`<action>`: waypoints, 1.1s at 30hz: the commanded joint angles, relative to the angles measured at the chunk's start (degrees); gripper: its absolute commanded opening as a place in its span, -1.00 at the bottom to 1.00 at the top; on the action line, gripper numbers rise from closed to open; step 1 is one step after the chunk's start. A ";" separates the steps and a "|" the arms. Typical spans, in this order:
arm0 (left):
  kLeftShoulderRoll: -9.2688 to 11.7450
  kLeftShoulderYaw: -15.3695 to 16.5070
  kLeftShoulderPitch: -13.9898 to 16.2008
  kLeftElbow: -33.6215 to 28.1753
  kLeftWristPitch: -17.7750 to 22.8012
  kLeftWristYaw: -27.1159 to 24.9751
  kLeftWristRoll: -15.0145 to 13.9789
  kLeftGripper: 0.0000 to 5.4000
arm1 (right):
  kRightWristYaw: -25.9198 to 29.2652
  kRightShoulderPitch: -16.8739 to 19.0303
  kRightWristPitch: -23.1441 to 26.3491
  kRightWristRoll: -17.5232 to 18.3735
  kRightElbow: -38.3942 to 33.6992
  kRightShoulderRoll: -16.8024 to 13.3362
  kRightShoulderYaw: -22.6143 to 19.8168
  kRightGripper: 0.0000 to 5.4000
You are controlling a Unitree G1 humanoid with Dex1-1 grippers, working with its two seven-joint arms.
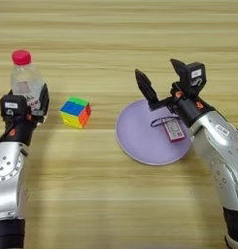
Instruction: Move the objects on the table
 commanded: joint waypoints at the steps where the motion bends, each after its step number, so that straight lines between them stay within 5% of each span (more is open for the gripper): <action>1: 1.08 1.50 -2.41 3.33 -1.99 0.38 -0.84 0.15 | -0.21 -0.12 -0.68 -0.24 0.59 -0.04 0.20 1.00; 16: -0.34 1.47 -4.15 14.44 -8.89 1.17 0.17 0.14 | -0.43 -0.14 -1.31 -0.34 1.09 -0.11 0.37 1.00; 33: -1.49 1.46 -7.52 30.20 -21.69 1.83 0.06 0.14 | -0.48 -0.33 -1.66 -0.55 1.71 0.13 0.63 1.00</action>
